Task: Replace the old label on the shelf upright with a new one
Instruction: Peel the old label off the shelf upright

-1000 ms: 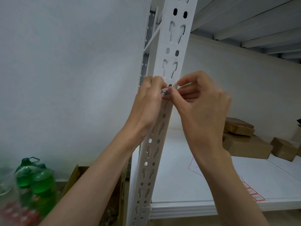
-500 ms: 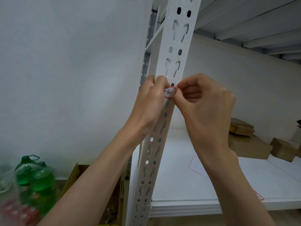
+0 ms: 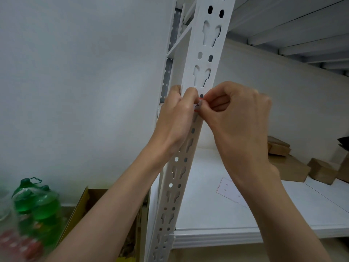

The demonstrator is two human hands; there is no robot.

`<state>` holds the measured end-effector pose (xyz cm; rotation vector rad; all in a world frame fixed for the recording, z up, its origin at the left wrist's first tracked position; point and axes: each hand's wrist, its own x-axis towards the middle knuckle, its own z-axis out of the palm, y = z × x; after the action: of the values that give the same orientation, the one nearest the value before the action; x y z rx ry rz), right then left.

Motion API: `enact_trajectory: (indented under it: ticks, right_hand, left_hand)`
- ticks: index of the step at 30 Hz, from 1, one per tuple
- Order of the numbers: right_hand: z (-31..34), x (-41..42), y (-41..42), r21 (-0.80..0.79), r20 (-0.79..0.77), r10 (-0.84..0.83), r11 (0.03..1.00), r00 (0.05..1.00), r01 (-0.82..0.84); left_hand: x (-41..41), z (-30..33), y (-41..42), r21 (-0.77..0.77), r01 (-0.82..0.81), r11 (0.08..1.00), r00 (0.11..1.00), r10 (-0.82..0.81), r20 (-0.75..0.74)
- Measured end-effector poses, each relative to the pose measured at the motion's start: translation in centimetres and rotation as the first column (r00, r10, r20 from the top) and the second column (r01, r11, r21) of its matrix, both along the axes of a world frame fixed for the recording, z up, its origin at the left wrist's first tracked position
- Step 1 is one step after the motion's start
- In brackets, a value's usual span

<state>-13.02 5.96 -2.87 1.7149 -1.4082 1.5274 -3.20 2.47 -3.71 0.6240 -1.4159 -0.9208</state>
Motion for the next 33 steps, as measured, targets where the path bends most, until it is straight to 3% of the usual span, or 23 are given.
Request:
enact_trajectory:
  ticks: [12, 21, 23, 26, 28, 30, 33]
  right_hand:
    - [0.7, 0.1, -0.2, 0.011, -0.243, -0.141, 0.989, 0.96, 0.148]
    - [-0.9, -0.5, -1.6, -0.096, -0.222, -0.078, 0.994, 0.972, 0.058]
    - [-1.3, -0.9, -1.9, -0.077, -0.126, -0.009, 0.997, 0.992, -0.001]
    - [-2.0, -1.2, -1.9, 0.003, 0.213, 0.173, 0.984, 0.962, -0.177]
    - [-2.3, -1.1, -1.9, 0.015, 0.477, 0.304, 0.935, 0.824, -0.354]
    - [-2.2, -0.6, -2.0, -0.008, 0.664, 0.405, 0.844, 0.628, -0.536]
    - [-1.9, 0.1, -2.1, -0.021, 0.778, 0.467, 0.687, 0.42, -0.726]
  left_hand:
    - [0.1, -0.1, -0.1, 0.001, 0.026, 1.0, 1.0, -0.026, -0.014]
    - [0.1, -0.1, -0.1, 0.012, 0.011, 1.0, 1.0, -0.011, -0.001]
    - [0.1, -0.2, -0.2, 0.013, 0.009, 1.0, 1.0, -0.009, -0.024]
    - [-0.1, -0.4, -0.4, -0.016, 0.012, 1.0, 0.999, -0.013, -0.033]
    - [-0.3, -0.5, -0.4, -0.049, 0.001, 0.999, 1.0, -0.002, -0.026]
    - [-0.5, -0.6, -0.5, -0.066, -0.027, 0.997, 0.999, 0.025, -0.028]
    - [-0.8, -0.6, -0.7, -0.057, -0.093, 0.994, 0.995, 0.092, -0.024]
